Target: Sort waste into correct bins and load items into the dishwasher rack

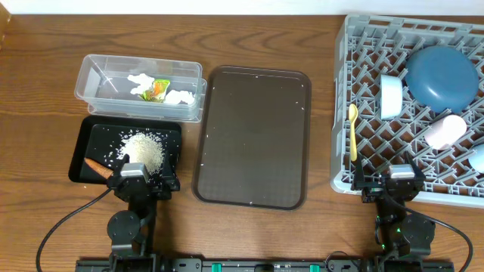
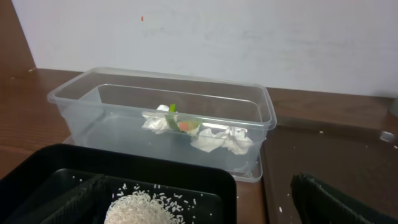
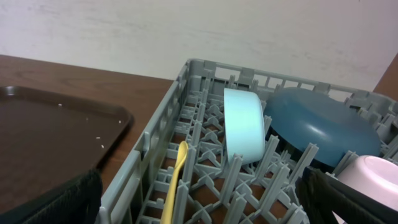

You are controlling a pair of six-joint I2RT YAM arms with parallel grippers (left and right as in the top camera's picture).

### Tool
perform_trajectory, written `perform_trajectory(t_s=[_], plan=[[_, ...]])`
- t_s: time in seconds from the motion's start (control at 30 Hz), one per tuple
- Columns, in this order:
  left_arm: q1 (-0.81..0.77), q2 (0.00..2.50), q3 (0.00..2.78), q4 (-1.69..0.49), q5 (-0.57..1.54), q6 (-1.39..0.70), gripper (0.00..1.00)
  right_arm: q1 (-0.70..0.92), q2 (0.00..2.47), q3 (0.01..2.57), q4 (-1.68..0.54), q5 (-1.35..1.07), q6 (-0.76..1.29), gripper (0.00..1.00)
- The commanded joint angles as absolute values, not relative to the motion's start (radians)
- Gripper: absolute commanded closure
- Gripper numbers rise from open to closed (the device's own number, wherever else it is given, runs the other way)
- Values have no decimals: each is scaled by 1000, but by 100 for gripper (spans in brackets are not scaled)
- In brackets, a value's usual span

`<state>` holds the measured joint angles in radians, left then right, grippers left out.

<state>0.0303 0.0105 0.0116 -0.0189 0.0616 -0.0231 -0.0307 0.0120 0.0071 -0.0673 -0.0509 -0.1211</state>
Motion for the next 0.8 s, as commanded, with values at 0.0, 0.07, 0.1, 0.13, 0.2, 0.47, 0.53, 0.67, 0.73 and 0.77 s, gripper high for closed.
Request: perform_trajectory(t_s=[0.0,0.07,0.1,0.13,0.2,0.47,0.53,0.67,0.73,0.77], plan=[[35,2,4,-66,60,-1,6,-15,5,6,-72,-45,-132,1],[35,3,4,-66,60,-1,6,-15,5,6,-72,-45,-132,1],[35,4,4,-66,60,-1,6,-15,5,6,-72,-45,-132,1],[35,4,4,-66,60,-1,6,-15,5,6,-72,-45,-132,1],[35,4,4,-66,60,-1,6,-15,5,6,-72,-45,-132,1],[35,4,4,-66,60,-1,6,-15,5,6,-72,-45,-132,1],[35,4,4,-66,60,-1,6,-15,5,6,-72,-45,-132,1],[35,4,4,-66,60,-1,6,-15,5,6,-72,-45,-132,1],[35,4,4,-66,60,-1,6,-15,5,6,-72,-45,-132,1],[35,4,4,-66,60,-1,6,-15,5,6,-72,-45,-132,1]])
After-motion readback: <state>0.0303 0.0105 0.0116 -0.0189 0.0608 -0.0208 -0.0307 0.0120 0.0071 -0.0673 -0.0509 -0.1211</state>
